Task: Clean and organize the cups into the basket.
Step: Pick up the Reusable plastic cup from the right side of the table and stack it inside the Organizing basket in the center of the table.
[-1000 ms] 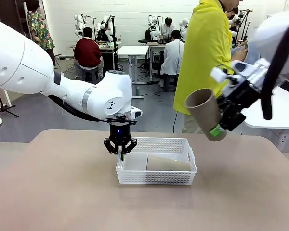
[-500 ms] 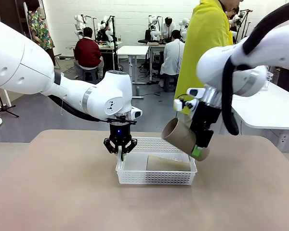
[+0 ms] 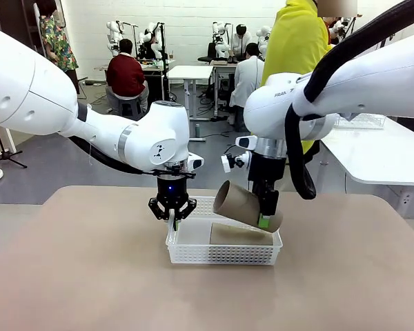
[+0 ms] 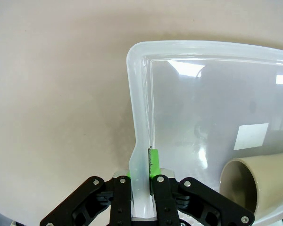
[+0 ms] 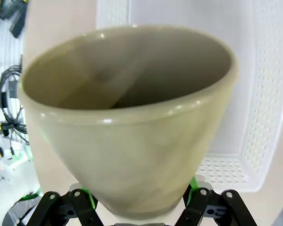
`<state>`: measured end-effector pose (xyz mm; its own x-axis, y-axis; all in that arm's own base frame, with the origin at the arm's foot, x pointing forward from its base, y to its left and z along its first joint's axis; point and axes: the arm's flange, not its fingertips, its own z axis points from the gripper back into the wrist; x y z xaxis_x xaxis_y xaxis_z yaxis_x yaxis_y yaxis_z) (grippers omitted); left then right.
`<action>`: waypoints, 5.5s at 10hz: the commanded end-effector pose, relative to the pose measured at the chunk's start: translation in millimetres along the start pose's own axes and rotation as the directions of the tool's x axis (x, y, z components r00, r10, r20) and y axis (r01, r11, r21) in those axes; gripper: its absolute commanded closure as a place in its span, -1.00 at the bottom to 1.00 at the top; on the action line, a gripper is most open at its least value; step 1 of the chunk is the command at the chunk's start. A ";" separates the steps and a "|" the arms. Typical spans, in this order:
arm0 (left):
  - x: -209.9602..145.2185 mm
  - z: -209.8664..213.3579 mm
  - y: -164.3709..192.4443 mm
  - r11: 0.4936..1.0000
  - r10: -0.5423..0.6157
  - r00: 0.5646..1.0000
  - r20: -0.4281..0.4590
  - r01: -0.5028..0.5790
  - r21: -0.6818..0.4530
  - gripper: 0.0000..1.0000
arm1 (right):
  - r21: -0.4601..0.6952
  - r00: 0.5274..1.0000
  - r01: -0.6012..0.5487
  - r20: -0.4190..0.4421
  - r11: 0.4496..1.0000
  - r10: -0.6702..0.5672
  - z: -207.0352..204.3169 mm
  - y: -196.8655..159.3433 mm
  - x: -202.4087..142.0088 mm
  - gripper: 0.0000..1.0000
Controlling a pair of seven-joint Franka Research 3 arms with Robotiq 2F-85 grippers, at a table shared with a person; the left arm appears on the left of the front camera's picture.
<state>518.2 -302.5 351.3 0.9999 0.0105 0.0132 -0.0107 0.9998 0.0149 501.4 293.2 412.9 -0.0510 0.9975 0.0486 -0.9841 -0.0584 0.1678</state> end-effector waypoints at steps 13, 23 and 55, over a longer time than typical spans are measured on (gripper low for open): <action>-1.0 -1.6 0.3 1.000 -0.002 1.000 -0.003 0.002 0.005 1.00 | -0.084 0.970 -0.065 -0.239 0.994 0.043 3.0 -18.6 51.1 -0.61; -1.0 -1.6 0.3 1.000 -0.002 1.000 -0.003 0.002 0.005 1.00 | -0.150 0.972 -0.043 -0.233 0.988 0.006 -13.5 -48.2 58.5 -0.61; -1.0 -1.6 0.3 1.000 -0.002 1.000 -0.003 0.002 0.005 1.00 | -0.077 0.982 -0.052 -0.183 0.996 0.037 -11.2 -37.8 20.8 -1.00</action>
<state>519.6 -301.2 351.5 0.9998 0.0131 0.0138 -0.0133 0.9998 0.0143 544.8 329.0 400.1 -0.1093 0.9827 -0.1497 -0.9929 -0.1008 0.0630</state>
